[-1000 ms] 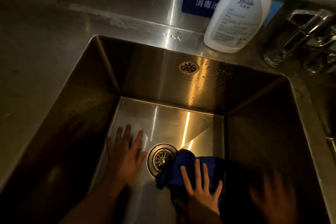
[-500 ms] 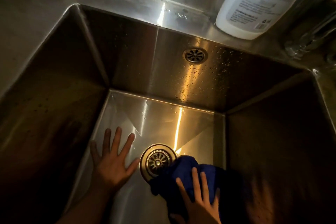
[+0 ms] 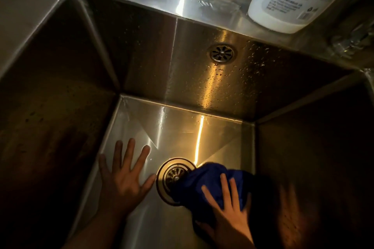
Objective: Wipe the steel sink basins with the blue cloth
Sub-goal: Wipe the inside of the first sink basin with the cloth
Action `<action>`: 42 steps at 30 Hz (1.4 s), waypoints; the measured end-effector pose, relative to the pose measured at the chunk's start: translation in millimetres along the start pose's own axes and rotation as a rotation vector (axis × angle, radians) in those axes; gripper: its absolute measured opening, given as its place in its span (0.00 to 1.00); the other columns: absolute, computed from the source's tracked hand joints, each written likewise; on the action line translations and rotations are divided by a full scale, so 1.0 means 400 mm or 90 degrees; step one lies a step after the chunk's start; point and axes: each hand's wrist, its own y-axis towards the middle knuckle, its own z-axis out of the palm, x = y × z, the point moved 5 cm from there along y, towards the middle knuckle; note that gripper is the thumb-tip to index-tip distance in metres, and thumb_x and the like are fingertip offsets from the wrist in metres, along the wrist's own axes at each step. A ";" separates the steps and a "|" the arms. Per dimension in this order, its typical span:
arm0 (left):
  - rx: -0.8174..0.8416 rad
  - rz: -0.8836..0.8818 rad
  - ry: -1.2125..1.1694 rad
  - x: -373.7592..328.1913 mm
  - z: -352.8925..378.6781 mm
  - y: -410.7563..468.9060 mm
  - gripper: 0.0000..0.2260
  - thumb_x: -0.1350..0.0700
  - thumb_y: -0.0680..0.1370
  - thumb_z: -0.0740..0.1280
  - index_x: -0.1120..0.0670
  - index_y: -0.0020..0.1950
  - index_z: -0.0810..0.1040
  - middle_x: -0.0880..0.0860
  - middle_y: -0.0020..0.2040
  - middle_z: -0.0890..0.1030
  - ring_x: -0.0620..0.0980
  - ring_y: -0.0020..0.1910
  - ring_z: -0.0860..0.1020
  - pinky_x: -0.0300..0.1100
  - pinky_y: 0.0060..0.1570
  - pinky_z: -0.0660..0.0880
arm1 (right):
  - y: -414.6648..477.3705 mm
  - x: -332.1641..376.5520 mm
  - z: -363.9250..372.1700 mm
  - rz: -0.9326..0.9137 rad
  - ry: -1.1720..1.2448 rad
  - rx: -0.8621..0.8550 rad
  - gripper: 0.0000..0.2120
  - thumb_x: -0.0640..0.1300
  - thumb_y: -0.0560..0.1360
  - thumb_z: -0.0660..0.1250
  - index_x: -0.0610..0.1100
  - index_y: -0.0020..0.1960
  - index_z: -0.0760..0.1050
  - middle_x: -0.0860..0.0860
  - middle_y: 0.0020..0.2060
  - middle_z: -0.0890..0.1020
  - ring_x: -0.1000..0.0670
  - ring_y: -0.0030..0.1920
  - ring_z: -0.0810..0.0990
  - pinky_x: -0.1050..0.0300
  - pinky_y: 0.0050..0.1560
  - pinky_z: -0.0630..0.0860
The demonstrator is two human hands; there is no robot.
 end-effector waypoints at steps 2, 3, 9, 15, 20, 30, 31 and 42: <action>0.002 -0.003 -0.007 -0.001 -0.005 0.001 0.34 0.31 0.73 0.51 0.43 0.76 0.56 0.55 0.79 0.53 0.60 0.77 0.50 0.69 0.68 0.50 | 0.046 -0.021 -0.006 0.008 -0.042 -0.021 0.44 0.73 0.63 0.60 0.60 0.75 0.55 0.40 0.76 0.59 0.37 0.75 0.56 0.22 0.59 0.60; 0.003 -0.003 -0.010 -0.003 -0.007 0.000 0.33 0.31 0.73 0.50 0.43 0.76 0.56 0.55 0.79 0.54 0.60 0.77 0.50 0.69 0.68 0.50 | 0.069 -0.033 -0.019 0.025 -0.046 -0.039 0.42 0.73 0.66 0.58 0.60 0.76 0.53 0.40 0.76 0.58 0.37 0.75 0.56 0.22 0.60 0.60; 0.025 -0.006 -0.025 -0.002 -0.015 0.004 0.34 0.30 0.73 0.45 0.43 0.75 0.59 0.55 0.78 0.55 0.60 0.77 0.50 0.70 0.68 0.51 | 0.203 -0.098 -0.082 0.082 -0.005 -0.032 0.35 0.72 0.71 0.52 0.61 0.75 0.57 0.44 0.77 0.57 0.40 0.76 0.54 0.24 0.65 0.55; 0.010 -0.018 -0.043 -0.006 -0.024 0.001 0.33 0.30 0.73 0.47 0.42 0.75 0.61 0.54 0.78 0.57 0.59 0.77 0.51 0.69 0.68 0.52 | 0.351 -0.164 -0.152 0.070 0.064 -0.114 0.34 0.67 0.72 0.56 0.52 0.73 0.63 0.39 0.75 0.59 0.34 0.75 0.55 0.30 0.67 0.60; 0.000 -0.005 -0.026 -0.007 -0.026 0.001 0.32 0.31 0.74 0.49 0.44 0.75 0.62 0.57 0.78 0.59 0.61 0.77 0.53 0.70 0.68 0.53 | 0.349 -0.167 -0.145 0.075 0.064 -0.121 0.35 0.68 0.72 0.54 0.54 0.75 0.60 0.41 0.76 0.56 0.36 0.76 0.51 0.29 0.68 0.57; -0.019 -0.009 -0.022 0.001 -0.006 0.002 0.33 0.31 0.73 0.48 0.43 0.75 0.60 0.56 0.78 0.57 0.60 0.77 0.51 0.69 0.69 0.48 | 0.355 -0.140 -0.123 0.162 -0.023 -0.098 0.36 0.72 0.72 0.44 0.61 0.77 0.49 0.47 0.78 0.49 0.41 0.77 0.46 0.28 0.70 0.52; -0.023 -0.010 -0.021 0.004 -0.001 0.000 0.33 0.31 0.73 0.50 0.43 0.76 0.59 0.56 0.78 0.57 0.60 0.77 0.51 0.69 0.69 0.48 | 0.355 -0.134 -0.120 0.167 -0.028 -0.096 0.36 0.72 0.72 0.44 0.61 0.77 0.48 0.47 0.78 0.49 0.41 0.77 0.46 0.28 0.70 0.51; -0.053 -0.009 -0.009 0.010 0.015 0.003 0.35 0.30 0.72 0.52 0.43 0.76 0.55 0.55 0.79 0.54 0.59 0.78 0.50 0.70 0.70 0.47 | 0.390 -0.045 -0.097 0.192 -0.006 -0.115 0.35 0.73 0.72 0.44 0.63 0.76 0.44 0.47 0.79 0.47 0.41 0.77 0.44 0.30 0.70 0.45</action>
